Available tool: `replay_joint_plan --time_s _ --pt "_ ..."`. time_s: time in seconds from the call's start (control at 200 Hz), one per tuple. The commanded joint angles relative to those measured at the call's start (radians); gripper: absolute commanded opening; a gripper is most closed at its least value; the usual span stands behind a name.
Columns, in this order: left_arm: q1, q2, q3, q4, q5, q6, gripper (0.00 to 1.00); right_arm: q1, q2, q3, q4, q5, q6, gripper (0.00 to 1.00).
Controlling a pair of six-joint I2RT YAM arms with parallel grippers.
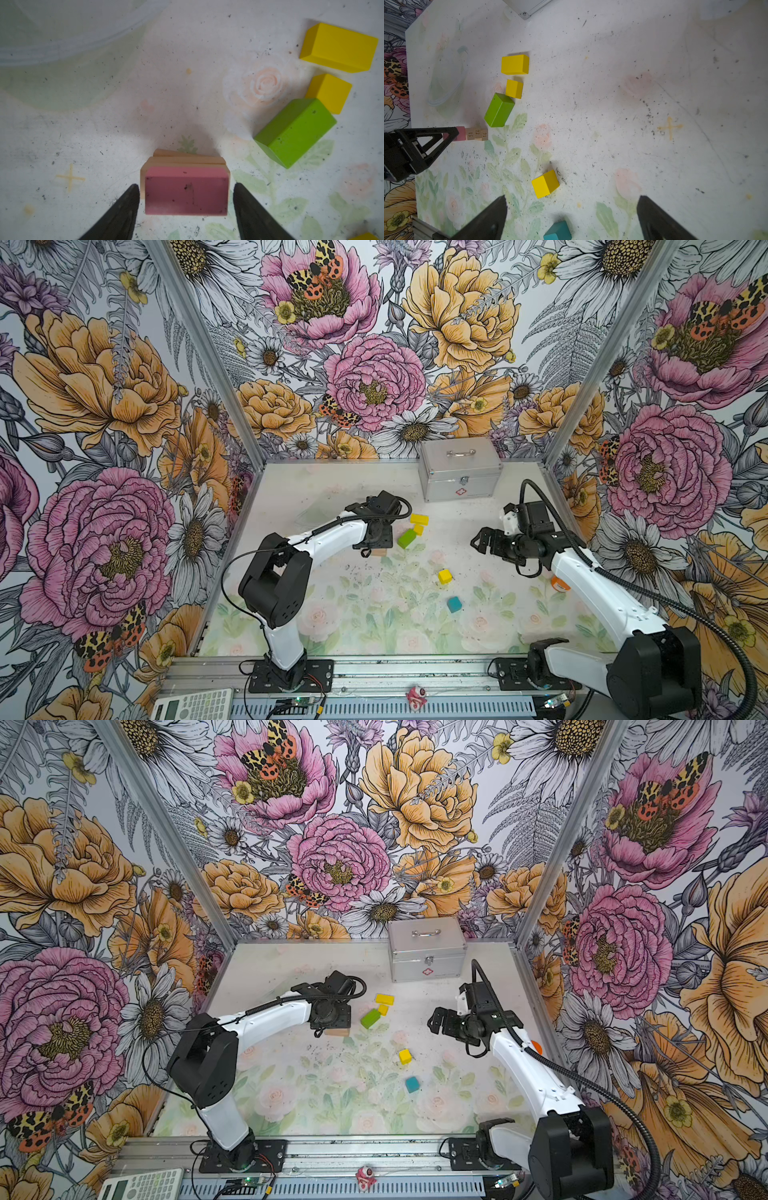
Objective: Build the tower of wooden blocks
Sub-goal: 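Open the left gripper to release the pink block on the stack, then draw the left arm back while the right gripper reaches toward the yellow blocks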
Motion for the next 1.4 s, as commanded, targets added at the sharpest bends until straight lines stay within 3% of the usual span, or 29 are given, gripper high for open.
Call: replay_joint_plan --time_s 0.0,0.365,0.585,1.036,1.396 --pt "0.006 -0.052 -0.009 0.021 0.019 -0.018 0.8 -0.007 0.005 -0.001 0.029 -0.018 -0.019 1.0" --pt "-0.041 -0.199 -0.007 0.004 -0.029 -0.026 0.84 -0.006 0.0 0.004 0.028 -0.021 -0.021 1.0" --pt "-0.05 -0.44 -0.12 0.004 -0.079 -0.064 0.99 0.01 -0.014 0.029 -0.002 0.003 -0.02 1.0" --pt "-0.034 -0.883 -0.444 0.004 -0.082 -0.151 0.99 0.226 0.07 0.156 -0.079 0.215 0.057 1.0" --pt "0.005 -0.957 -0.496 0.004 -0.041 -0.099 0.99 0.393 0.322 0.414 -0.135 0.423 0.152 1.0"
